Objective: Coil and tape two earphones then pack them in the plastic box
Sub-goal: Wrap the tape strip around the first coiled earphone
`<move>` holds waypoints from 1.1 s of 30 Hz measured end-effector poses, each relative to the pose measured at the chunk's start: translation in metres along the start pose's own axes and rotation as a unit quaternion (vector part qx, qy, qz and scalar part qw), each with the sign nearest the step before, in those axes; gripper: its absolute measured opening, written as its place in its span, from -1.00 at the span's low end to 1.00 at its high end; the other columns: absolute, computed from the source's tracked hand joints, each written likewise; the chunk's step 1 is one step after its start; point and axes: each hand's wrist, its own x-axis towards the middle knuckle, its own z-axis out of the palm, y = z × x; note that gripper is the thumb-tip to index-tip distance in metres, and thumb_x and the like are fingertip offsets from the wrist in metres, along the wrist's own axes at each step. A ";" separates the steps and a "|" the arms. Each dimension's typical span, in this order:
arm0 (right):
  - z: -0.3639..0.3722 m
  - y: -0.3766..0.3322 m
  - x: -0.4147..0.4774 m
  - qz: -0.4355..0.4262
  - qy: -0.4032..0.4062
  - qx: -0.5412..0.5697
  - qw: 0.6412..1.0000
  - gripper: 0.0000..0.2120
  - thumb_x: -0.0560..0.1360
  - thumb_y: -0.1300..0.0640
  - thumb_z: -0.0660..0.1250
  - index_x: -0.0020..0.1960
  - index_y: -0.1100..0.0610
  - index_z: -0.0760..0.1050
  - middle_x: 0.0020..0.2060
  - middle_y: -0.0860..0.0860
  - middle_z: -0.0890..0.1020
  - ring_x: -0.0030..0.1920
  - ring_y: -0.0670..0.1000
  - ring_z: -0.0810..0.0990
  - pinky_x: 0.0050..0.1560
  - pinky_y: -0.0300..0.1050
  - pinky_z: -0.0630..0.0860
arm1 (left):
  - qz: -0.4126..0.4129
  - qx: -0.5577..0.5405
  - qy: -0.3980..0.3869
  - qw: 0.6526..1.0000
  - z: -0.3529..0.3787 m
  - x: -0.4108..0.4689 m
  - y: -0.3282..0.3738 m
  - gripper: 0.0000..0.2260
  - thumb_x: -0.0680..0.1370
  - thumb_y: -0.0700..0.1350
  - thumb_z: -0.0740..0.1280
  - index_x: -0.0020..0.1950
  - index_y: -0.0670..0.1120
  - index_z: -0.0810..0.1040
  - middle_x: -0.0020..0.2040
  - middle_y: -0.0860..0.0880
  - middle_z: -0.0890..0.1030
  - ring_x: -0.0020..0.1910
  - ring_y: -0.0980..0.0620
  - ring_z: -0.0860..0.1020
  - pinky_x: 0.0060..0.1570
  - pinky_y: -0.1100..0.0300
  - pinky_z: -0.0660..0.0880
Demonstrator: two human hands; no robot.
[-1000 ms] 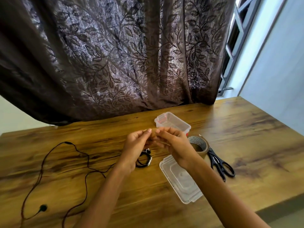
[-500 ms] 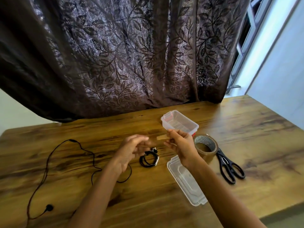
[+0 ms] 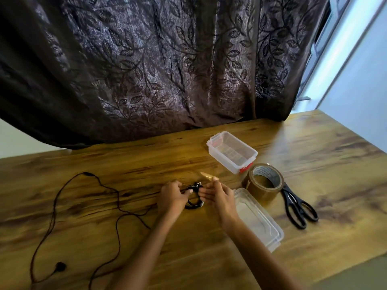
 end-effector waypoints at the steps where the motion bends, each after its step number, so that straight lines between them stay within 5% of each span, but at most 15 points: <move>1: -0.001 0.002 0.001 0.003 -0.004 -0.005 1.000 -0.67 0.61 0.06 0.09 -0.03 0.30 0.48 -0.19 0.22 0.64 -0.21 0.10 0.62 -0.15 -0.11 0.58 | 0.016 0.014 0.006 1.000 0.003 0.001 0.000 -0.63 0.47 0.01 0.38 0.23 -0.10 0.52 0.18 -0.05 0.57 0.13 -0.01 0.54 0.02 0.14 0.53; 8: -0.005 0.016 0.005 0.000 -0.016 -0.036 0.999 -0.65 0.61 0.06 0.09 0.07 0.34 0.47 -0.17 0.16 0.63 -0.15 0.06 0.62 -0.10 -0.17 0.57 | 0.139 0.106 0.027 0.984 0.015 -0.006 -0.011 -0.79 0.57 -0.12 0.24 0.16 -0.12 0.57 0.13 -0.06 0.54 0.03 0.03 0.53 -0.17 0.28 0.42; 14: -0.007 0.020 0.007 -0.002 -0.019 -0.034 0.999 -0.65 0.61 0.06 0.07 0.06 0.33 0.47 -0.16 0.16 0.62 -0.14 0.06 0.61 -0.12 -0.20 0.57 | 0.178 0.209 0.042 0.961 0.023 -0.006 -0.014 -0.76 0.56 -0.19 0.24 0.23 -0.13 0.49 0.28 -0.10 0.49 0.28 -0.04 0.43 0.11 0.14 0.49; 18: -0.008 0.020 0.006 -0.004 -0.018 -0.034 0.999 -0.68 0.61 0.06 0.07 0.02 0.27 0.49 -0.16 0.15 0.63 -0.14 0.05 0.61 -0.10 -0.18 0.57 | 0.181 0.206 0.036 0.961 0.022 -0.005 -0.015 -0.75 0.58 -0.17 0.22 0.26 -0.13 0.46 0.22 -0.08 0.53 0.22 -0.03 0.47 0.05 0.17 0.49; 23: -0.011 0.022 0.003 -0.001 -0.002 -0.025 1.000 -0.69 0.60 0.05 0.09 0.00 0.26 0.50 -0.14 0.20 0.64 -0.09 0.12 0.62 0.02 -0.02 0.55 | 0.096 0.021 -0.020 0.995 0.007 -0.005 0.002 -0.84 0.58 -0.15 0.23 0.12 -0.14 0.50 -0.04 -0.08 0.63 -0.19 0.05 0.57 -0.38 0.29 0.41; 28: -0.012 0.016 -0.009 -0.056 0.038 -0.017 0.998 -0.74 0.58 0.08 0.16 -0.01 0.25 0.51 -0.17 0.18 0.66 -0.16 0.08 0.65 -0.15 -0.03 0.60 | 0.034 -0.209 -0.070 0.975 -0.005 -0.004 0.012 -0.94 0.49 -0.20 0.36 -0.05 -0.12 0.55 -0.05 -0.13 0.66 -0.12 -0.04 0.63 -0.21 0.20 0.53; 33: -0.014 -0.011 -0.023 -0.279 0.100 -0.127 0.947 -0.94 0.51 0.14 0.29 -0.13 0.09 0.52 -0.23 0.04 0.61 -0.21 0.07 0.60 -0.22 0.00 0.59 | 0.058 -0.287 -0.082 0.953 -0.030 -0.015 0.031 -0.89 0.47 -0.22 0.38 -0.02 -0.16 0.61 -0.16 -0.03 0.66 -0.25 0.09 0.64 -0.17 0.25 0.57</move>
